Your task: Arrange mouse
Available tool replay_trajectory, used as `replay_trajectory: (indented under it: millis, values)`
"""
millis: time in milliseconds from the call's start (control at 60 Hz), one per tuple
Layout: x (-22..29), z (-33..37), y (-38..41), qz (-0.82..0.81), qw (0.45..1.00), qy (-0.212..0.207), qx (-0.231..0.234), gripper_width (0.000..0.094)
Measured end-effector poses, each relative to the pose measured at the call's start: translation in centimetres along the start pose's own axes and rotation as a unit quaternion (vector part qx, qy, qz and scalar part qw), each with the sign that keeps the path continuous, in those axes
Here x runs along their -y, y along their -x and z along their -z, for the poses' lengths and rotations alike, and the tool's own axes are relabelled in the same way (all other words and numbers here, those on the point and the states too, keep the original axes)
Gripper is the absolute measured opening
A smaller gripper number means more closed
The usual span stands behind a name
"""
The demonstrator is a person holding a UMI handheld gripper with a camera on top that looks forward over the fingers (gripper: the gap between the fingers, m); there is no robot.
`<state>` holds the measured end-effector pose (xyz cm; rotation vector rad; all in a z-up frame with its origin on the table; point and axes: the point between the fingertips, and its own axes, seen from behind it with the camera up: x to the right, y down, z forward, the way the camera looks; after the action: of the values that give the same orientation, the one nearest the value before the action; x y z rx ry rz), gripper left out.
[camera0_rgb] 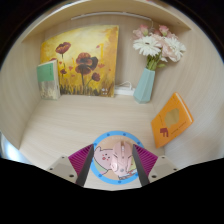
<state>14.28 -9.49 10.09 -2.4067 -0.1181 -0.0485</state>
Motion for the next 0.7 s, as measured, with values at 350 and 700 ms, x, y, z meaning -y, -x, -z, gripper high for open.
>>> replay_trajectory:
  millis: [350,700]
  values:
    - [4.8,9.4,7.8,-0.028,0.996,-0.08,0.022,0.0762]
    - [3.2,13.2,14.7,-0.017,0.995,-0.093,0.032,0.0764]
